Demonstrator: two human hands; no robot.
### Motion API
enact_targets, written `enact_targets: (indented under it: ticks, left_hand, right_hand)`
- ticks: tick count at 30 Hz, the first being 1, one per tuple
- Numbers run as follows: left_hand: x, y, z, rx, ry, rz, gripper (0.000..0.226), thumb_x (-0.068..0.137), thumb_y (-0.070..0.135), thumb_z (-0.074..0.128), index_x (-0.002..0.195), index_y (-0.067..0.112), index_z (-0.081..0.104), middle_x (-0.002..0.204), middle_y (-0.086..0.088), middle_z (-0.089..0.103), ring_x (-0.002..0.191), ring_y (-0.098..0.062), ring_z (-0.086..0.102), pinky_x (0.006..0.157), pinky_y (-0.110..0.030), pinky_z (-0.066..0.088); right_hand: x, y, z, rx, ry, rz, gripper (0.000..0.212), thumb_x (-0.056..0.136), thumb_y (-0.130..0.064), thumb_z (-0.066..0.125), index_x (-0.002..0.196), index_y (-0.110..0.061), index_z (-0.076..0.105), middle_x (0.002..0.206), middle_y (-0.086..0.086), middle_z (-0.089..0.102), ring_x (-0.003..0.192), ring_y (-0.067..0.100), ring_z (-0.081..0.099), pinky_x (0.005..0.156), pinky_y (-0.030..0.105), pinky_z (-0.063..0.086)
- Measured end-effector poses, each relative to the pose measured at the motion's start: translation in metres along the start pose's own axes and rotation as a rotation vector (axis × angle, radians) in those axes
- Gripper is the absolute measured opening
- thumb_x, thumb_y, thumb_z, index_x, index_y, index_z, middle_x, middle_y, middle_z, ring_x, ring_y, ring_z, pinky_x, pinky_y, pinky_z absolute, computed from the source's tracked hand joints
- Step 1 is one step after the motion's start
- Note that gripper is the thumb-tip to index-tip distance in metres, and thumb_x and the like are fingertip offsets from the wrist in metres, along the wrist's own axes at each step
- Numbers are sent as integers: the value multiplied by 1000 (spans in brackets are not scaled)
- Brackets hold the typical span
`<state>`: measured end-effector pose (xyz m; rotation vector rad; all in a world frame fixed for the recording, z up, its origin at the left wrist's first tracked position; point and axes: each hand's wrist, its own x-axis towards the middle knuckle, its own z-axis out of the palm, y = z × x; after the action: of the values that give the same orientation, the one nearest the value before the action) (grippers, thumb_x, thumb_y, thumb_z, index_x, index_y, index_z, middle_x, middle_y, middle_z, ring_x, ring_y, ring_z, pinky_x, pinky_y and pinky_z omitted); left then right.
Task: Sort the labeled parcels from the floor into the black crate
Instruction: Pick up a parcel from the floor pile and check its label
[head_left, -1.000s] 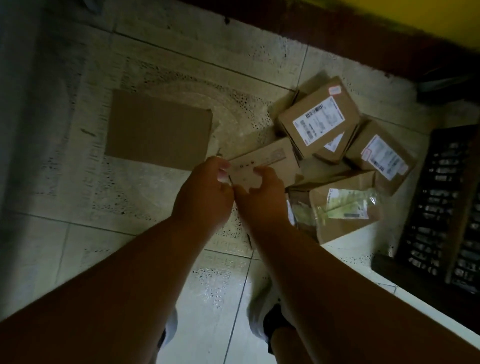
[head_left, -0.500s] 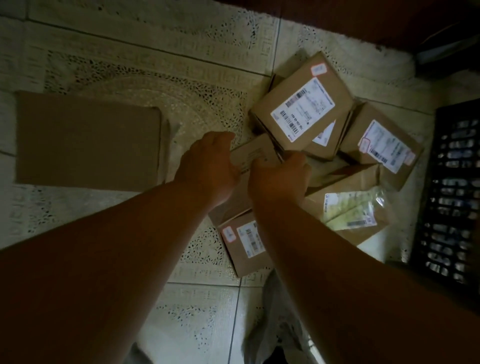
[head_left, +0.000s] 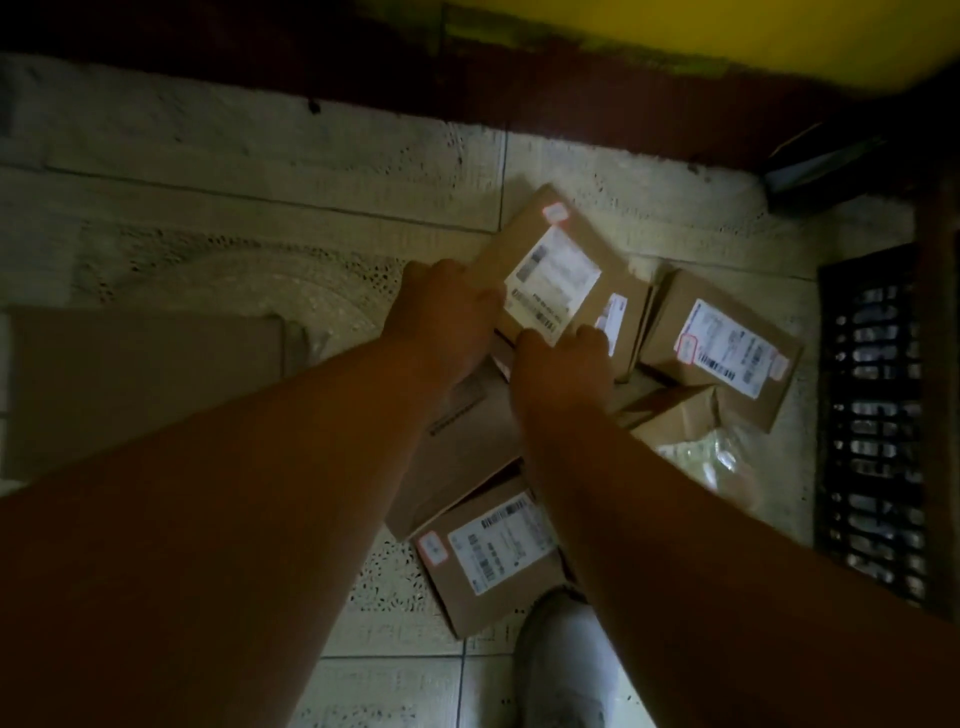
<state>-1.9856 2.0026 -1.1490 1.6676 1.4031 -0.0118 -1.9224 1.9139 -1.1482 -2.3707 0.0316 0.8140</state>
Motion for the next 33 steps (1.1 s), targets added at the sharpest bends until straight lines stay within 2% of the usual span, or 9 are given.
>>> enact_targets:
  ticks: [3,6,9,12,16,21,23,27,33]
  left_hand:
    - [-34,22,-42,-266,122,-118,26,94,35,58,111,16,56,100,-2,61,80,-16,61,54,-24,40]
    - [-78,52,-92,-432,138,-154,16,89,23,62,104,25,57,93,5,65,75,-11,65,48,-22,49]
    - [-141,88,-160,-591,-52,-156,48,81,3,72,107,39,53,104,4,69,85,-16,73,66,-30,61]
    - [-210,137,-234,-580,-270,-147,73,72,-9,73,111,49,51,110,6,72,97,-18,72,77,-38,62]
    - [-319,222,-335,-556,-187,-125,67,75,-10,69,123,34,55,118,5,71,109,-18,67,91,-42,57]
    - [-464,322,-441,-861,-7,4,13,91,37,65,101,33,72,99,1,78,86,-19,76,69,-40,62]
    - [-502,352,-474,-826,56,105,27,91,57,56,94,40,76,93,4,78,83,-18,76,68,-40,62]
    - [-550,393,-516,-646,285,251,49,74,80,40,83,45,74,79,10,77,71,-11,74,66,-31,55]
    - [-609,396,-533,-683,652,192,71,54,98,29,82,48,71,76,23,73,70,-2,71,61,-24,51]
  right_hand:
    - [-41,-22,-28,-7,7,-25,33,89,-36,59,115,-17,52,104,0,59,96,27,66,76,43,61]
    - [-74,-59,-69,6,-15,29,50,87,-53,53,112,-11,60,106,9,64,91,30,66,81,48,59]
    - [-122,-114,-125,-8,-142,-55,53,91,-59,51,109,-10,63,105,12,67,93,32,67,82,49,58]
    - [-185,-186,-192,115,-192,-171,44,90,-62,57,111,-23,54,102,-2,69,86,15,70,71,39,61]
    - [-303,-275,-289,144,-330,-375,53,81,-71,58,110,-26,53,98,-1,72,81,14,75,67,42,64]
    - [-449,-341,-409,258,-264,-637,39,78,-73,58,94,-38,53,90,-17,72,74,1,72,53,22,58]
    - [-488,-357,-440,319,-242,-716,34,81,-69,59,94,-38,56,90,-28,70,74,-4,71,52,17,55]
    - [-535,-389,-479,440,-271,-845,40,82,-66,60,101,-31,61,92,-14,74,78,0,72,59,21,57]
    - [-571,-425,-497,445,-637,-994,44,81,-58,64,108,-24,61,94,-5,76,78,11,76,56,28,60]
